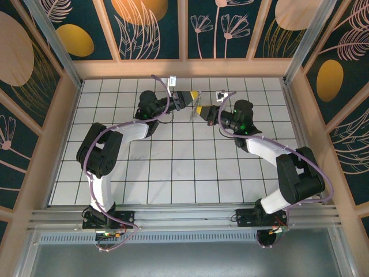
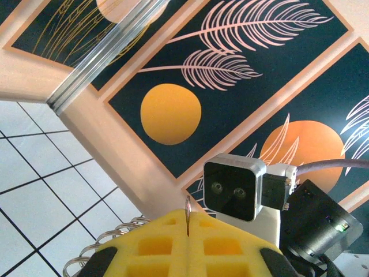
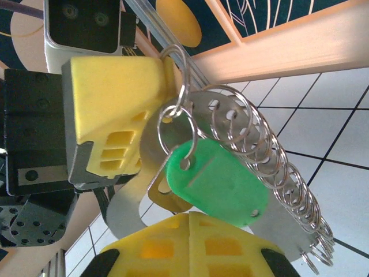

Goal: Put the keys on the keyring

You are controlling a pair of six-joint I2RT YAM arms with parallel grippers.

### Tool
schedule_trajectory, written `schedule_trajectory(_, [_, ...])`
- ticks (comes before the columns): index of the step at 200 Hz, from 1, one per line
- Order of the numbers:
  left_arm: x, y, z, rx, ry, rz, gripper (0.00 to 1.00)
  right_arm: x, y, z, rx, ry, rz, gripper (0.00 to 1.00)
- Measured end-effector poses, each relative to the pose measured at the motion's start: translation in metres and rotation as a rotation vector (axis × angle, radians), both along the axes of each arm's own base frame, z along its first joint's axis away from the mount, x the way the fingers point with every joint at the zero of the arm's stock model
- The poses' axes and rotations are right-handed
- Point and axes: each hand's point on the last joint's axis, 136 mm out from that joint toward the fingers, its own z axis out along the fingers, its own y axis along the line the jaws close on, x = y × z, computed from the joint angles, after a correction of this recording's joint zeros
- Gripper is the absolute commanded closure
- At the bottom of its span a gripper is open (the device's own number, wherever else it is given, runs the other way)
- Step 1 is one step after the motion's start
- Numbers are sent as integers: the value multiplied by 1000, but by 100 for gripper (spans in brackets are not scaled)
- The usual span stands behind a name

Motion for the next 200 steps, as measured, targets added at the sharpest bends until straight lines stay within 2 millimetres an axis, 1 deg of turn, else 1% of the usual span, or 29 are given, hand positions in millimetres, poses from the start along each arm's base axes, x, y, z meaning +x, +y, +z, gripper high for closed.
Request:
schedule_trajectory(48, [-1,-1,0,-1,3,-1,100,-1,1,0,0,1,4,100])
schedule_trajectory(51, [-1,-1,0,-1,3,-1,100,-1,1,0,0,1,4,97])
schedule_trajectory(61, [-2,-1,1,-2,2,-1,100,-1,2,-1,-3,2,5,80])
schedule_trajectory(72, [-2,0,2,-3,-1,-1,100,-1,1,-2,-9,4,0,69])
schedule_trajectory(85, [-2,0,3,-4,-2,0,100,-3,-2,-4,-22,-2,-19,64])
schedule_trajectory(110, [-2,0,3,-5,-2,2,100,-10,-15,-6,-46,-20,-82,58])
schedule_trajectory(136, [-2,0,4,-5,-2,2,100,-12,-27,-8,-65,-41,-158,56])
schedule_trajectory(152, [-2,0,3,-5,-2,2,100,-10,-30,-8,-75,-51,-188,56])
schedule_trajectory(182, [-2,0,3,-4,0,2,100,-9,-28,-8,-95,-73,-207,55])
schedule_trajectory(200, [-2,0,3,-4,0,3,100,-8,-22,-2,-97,-91,-205,55])
